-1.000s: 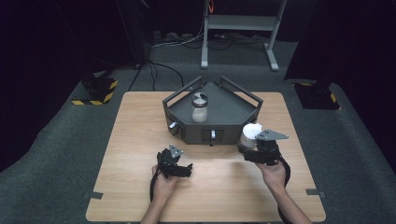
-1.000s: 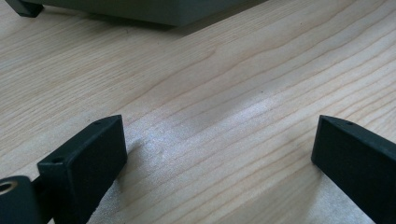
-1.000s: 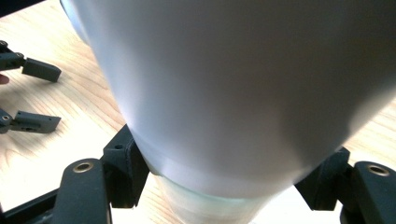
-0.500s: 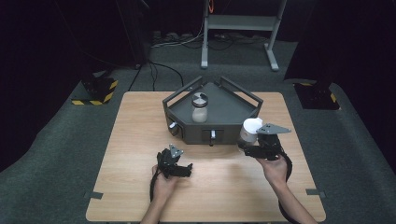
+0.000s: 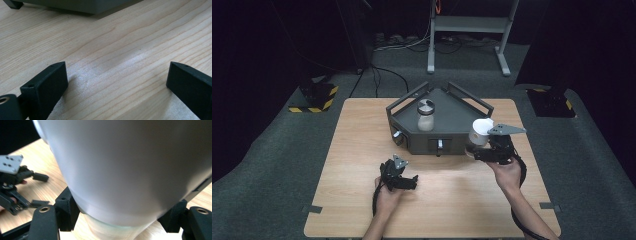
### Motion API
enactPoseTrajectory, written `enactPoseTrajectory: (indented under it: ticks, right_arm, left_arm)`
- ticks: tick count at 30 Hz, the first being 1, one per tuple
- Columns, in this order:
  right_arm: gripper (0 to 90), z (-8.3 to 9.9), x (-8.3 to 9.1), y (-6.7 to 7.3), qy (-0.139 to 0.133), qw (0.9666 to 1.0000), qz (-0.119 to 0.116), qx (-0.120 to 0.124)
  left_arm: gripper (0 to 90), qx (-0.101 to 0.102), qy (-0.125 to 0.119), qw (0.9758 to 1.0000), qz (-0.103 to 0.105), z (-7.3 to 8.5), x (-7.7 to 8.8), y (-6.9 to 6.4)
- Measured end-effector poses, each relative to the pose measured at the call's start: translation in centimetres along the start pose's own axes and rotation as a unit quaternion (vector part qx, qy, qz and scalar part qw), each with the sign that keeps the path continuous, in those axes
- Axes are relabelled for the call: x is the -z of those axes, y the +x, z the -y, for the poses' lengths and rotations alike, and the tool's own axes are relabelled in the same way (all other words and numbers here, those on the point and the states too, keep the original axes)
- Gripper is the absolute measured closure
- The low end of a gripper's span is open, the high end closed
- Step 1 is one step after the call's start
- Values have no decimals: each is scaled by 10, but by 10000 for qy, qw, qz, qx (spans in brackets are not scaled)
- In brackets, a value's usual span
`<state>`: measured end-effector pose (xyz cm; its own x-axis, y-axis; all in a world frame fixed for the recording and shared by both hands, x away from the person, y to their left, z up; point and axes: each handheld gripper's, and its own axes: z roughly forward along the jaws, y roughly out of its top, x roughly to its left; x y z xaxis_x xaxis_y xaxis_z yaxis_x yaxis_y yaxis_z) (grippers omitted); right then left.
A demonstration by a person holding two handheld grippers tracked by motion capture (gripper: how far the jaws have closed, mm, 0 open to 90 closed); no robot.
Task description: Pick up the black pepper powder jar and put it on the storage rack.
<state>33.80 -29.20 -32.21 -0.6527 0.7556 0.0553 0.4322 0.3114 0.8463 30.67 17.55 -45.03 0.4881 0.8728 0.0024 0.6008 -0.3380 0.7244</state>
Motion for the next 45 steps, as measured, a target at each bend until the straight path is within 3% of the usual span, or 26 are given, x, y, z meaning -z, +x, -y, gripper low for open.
enactPoseTrajectory:
  ticks: [19, 45]
  right_arm:
    - [307, -34, -1, -2, -34, 10000, -49, 77]
    - [306, -68, -32, 1, 106, 9999, 98, 95]
  left_arm:
    - [37, 0, -1, 10000, -3, 0, 0, 0]
    - [37, 0, -2, 10000, -8, 0, 0, 0]
